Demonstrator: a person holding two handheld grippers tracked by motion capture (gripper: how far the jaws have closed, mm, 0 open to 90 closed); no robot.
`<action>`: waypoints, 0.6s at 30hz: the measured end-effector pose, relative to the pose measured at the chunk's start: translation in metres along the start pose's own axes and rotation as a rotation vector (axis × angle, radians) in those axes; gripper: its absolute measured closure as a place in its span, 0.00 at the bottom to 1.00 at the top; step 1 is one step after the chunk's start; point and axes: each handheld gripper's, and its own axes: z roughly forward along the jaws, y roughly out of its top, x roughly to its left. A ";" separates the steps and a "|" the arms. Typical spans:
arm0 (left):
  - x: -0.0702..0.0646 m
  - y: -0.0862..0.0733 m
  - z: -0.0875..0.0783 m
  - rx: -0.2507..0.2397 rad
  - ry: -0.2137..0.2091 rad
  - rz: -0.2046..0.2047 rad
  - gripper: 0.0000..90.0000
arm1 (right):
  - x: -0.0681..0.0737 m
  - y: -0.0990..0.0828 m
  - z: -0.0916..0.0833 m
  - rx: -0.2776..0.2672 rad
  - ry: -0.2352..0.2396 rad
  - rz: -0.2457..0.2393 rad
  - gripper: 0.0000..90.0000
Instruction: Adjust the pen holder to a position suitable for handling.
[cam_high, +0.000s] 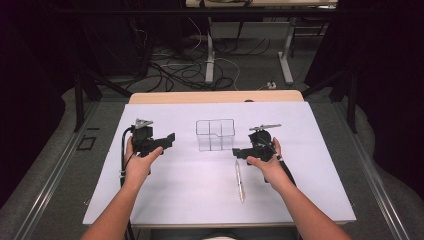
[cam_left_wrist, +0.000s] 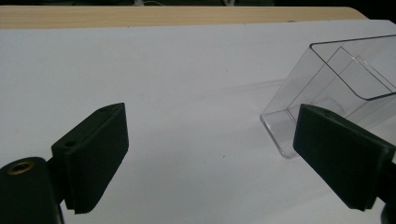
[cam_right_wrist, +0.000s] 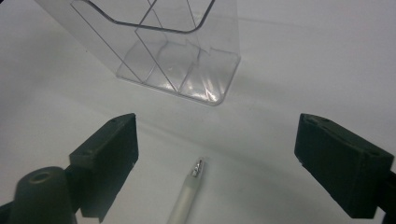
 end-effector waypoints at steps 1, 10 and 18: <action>0.000 0.000 0.000 0.001 0.002 0.004 0.10 | -0.001 0.000 -0.002 0.008 0.003 0.014 0.13; -0.002 -0.005 -0.002 0.012 -0.002 0.023 0.04 | -0.005 -0.005 -0.016 0.027 0.006 0.061 0.07; -0.005 -0.010 -0.004 0.029 -0.016 0.066 0.00 | -0.001 -0.006 -0.024 0.043 0.002 0.089 0.13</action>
